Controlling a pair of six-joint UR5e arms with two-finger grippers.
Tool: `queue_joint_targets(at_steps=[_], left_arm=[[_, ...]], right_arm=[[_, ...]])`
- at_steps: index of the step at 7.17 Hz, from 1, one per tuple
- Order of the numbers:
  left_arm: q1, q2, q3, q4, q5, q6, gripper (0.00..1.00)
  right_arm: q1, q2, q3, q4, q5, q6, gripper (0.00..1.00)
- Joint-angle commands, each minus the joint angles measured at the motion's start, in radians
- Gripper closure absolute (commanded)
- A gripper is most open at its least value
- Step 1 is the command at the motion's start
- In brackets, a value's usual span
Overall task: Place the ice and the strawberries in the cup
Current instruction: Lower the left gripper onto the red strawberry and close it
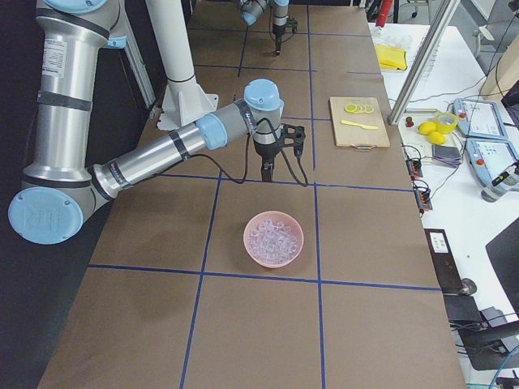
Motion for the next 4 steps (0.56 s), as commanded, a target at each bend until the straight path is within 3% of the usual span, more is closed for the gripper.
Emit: queue_joint_targets(at_steps=[1, 2, 4], left_arm=[[0.000, -0.006, 0.008, 0.000, 0.000, 0.001, 0.19], [0.000, -0.006, 0.008, 0.000, 0.000, 0.001, 0.39], [0.002, -0.006, 0.005, 0.000, 0.000, 0.004, 0.87]], right_arm=[[-0.001, 0.003, 0.003, 0.000, -0.001, 0.000, 0.01], [0.000, 0.001, 0.001, 0.000, -0.001, 0.000, 0.01], [0.000, 0.000, 0.003, 0.002, -0.001, 0.000, 0.01]])
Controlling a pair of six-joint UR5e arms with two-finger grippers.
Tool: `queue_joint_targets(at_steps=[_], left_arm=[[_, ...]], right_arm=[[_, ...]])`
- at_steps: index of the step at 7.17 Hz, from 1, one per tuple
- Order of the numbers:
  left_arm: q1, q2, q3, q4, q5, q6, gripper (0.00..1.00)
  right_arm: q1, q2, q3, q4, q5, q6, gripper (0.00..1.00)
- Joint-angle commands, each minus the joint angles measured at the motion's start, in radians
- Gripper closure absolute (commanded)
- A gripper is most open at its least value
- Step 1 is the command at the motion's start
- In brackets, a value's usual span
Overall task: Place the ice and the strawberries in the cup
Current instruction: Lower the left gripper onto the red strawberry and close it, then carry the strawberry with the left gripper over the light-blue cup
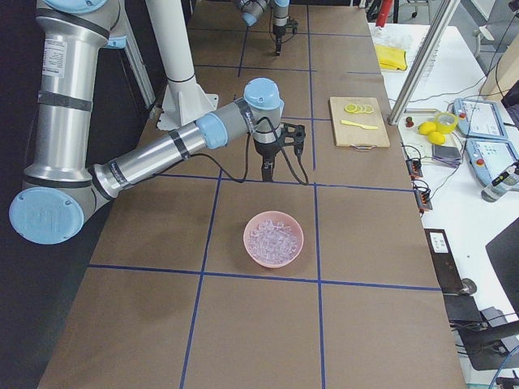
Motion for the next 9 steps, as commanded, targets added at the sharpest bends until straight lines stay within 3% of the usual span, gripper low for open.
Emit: queue_joint_targets(at_steps=[1, 3, 5, 7, 8, 9], left_arm=[[-0.001, 0.000, -0.015, 0.003, -0.003, -0.007, 1.00], [-0.001, -0.031, -0.094, 0.015, -0.020, -0.061, 1.00], [0.007, -0.139, -0.167, 0.029, -0.115, -0.256, 1.00], [0.119, -0.344, -0.169, 0.066, -0.118, -0.485, 1.00], [0.192, -0.471, -0.158, 0.154, -0.106, -0.602, 1.00], [0.242, -0.571, -0.140, 0.181, -0.028, -0.656, 1.00]], right_arm=[[0.000, -0.001, 0.002, 0.001, 0.000, 0.001, 0.01], [0.000, -0.001, 0.007, 0.004, 0.000, 0.002, 0.01], [0.000, -0.005, 0.008, 0.004, -0.002, 0.002, 0.01], [0.005, -0.010, 0.010, 0.006, -0.002, 0.000, 0.01], [0.005, -0.010, 0.010, 0.006, 0.000, 0.000, 0.01], [0.005, -0.010, 0.010, 0.006, 0.000, 0.000, 0.01]])
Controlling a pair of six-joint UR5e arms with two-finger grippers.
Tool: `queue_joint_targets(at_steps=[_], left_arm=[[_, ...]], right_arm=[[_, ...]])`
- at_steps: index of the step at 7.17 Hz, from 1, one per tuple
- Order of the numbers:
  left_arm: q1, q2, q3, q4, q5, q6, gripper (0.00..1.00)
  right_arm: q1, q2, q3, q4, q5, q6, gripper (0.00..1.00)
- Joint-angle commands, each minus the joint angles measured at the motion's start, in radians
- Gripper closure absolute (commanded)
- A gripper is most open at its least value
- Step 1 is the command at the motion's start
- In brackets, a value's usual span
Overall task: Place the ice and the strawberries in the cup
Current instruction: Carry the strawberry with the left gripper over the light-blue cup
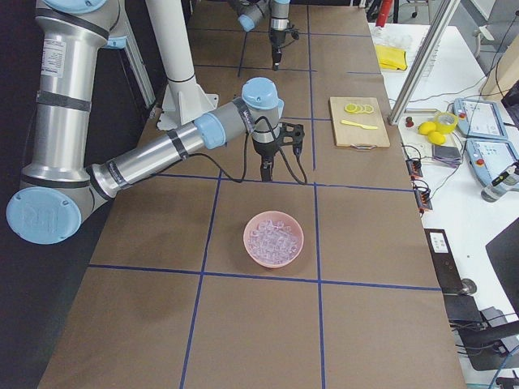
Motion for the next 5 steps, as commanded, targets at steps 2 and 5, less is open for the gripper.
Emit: queue_joint_targets(at_steps=[2, 5], left_arm=[[0.159, -0.228, 0.087, 0.050, 0.215, -0.102, 1.00], [0.160, -0.316, 0.192, 0.038, 0.238, -0.114, 1.00]], right_arm=[[0.001, -0.002, 0.000, 0.000, -0.001, 0.000, 0.01], [0.001, -0.002, 0.000, 0.000, 0.001, 0.001, 0.01]])
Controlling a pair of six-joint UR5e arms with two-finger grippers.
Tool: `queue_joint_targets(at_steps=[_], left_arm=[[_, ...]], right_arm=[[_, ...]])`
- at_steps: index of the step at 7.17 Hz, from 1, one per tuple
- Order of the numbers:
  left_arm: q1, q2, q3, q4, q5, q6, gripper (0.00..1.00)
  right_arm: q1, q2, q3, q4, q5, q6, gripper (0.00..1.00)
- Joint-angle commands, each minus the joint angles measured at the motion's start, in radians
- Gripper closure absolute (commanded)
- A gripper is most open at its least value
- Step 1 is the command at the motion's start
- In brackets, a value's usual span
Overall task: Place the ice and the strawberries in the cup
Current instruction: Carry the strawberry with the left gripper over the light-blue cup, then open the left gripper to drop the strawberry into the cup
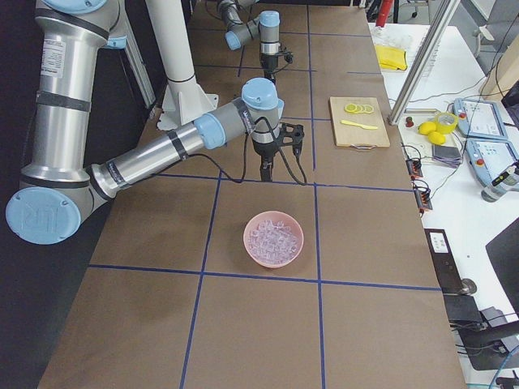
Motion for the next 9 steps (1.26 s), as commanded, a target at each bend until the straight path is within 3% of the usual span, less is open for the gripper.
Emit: queue_joint_targets(at_steps=[1, 3, 5, 6, 8, 9], left_arm=[[0.002, -0.022, 0.024, -0.014, 0.054, -0.001, 0.98], [0.002, -0.026, 0.035, -0.016, 0.065, 0.000, 0.91], [0.002, -0.026, 0.038, -0.021, 0.082, 0.002, 0.42], [0.002, -0.026, 0.038, -0.020, 0.082, 0.003, 0.28], [0.002, -0.025, 0.038, -0.019, 0.087, 0.011, 0.20], [-0.010, -0.016, 0.024, -0.010, 0.087, 0.013, 0.21]], right_arm=[[0.000, 0.001, 0.000, 0.000, 0.000, 0.001, 0.01], [0.000, 0.001, 0.000, 0.000, 0.000, 0.001, 0.01], [0.000, 0.001, 0.000, 0.000, 0.000, 0.001, 0.01], [0.000, 0.001, 0.000, 0.000, 0.000, 0.001, 0.01], [0.000, 0.001, -0.002, 0.000, 0.000, 0.001, 0.01], [0.002, 0.000, -0.005, 0.000, 0.000, -0.001, 0.01]])
